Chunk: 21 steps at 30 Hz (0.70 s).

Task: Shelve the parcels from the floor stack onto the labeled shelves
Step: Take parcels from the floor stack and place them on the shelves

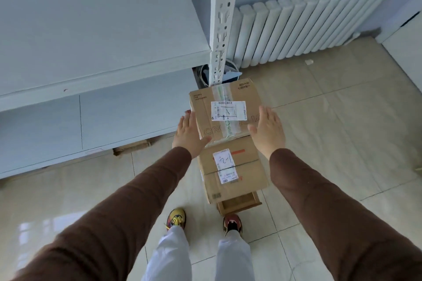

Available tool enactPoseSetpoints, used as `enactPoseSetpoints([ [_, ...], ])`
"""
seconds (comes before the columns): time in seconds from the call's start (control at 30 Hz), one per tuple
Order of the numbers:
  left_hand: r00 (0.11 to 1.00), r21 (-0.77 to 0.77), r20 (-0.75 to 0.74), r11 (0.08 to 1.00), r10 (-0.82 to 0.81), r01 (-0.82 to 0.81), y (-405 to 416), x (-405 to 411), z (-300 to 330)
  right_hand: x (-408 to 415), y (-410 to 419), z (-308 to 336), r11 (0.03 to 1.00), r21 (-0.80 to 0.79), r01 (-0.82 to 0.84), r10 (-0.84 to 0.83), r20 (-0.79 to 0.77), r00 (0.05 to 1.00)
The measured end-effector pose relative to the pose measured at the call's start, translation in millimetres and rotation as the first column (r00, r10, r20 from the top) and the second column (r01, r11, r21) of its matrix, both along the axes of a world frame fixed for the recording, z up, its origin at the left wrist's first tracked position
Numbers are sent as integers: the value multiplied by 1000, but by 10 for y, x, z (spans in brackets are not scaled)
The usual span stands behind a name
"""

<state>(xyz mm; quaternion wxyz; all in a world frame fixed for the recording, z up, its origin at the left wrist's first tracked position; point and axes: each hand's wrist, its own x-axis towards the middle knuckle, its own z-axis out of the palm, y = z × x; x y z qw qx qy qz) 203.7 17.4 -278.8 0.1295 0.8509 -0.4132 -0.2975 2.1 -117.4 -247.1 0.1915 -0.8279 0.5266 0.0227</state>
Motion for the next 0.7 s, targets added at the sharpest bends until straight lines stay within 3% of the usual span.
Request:
enactPoseSetpoints([
  [0.13,959,60,-161,972,233,-226,-116,-149,-220,-91,-339,-306,984,170,49,-53,18,998],
  [0.23,842,71,-370,916,392,-395,-218,-246,-394,-107,-563,-538,960,262,96,-119,74,990],
  [0.37,684,69,-527,827,505,-557,-271,-222,-788,-76,-719,-721,909,387,156,-223,133,966],
  [0.47,641,19,-560,782,525,-623,-263,-332,-604,-85,-683,-728,893,409,185,-279,182,943],
  [0.7,654,-165,-542,696,528,-698,260,-413,-147,-145,-117,-387,903,410,127,-281,339,898],
])
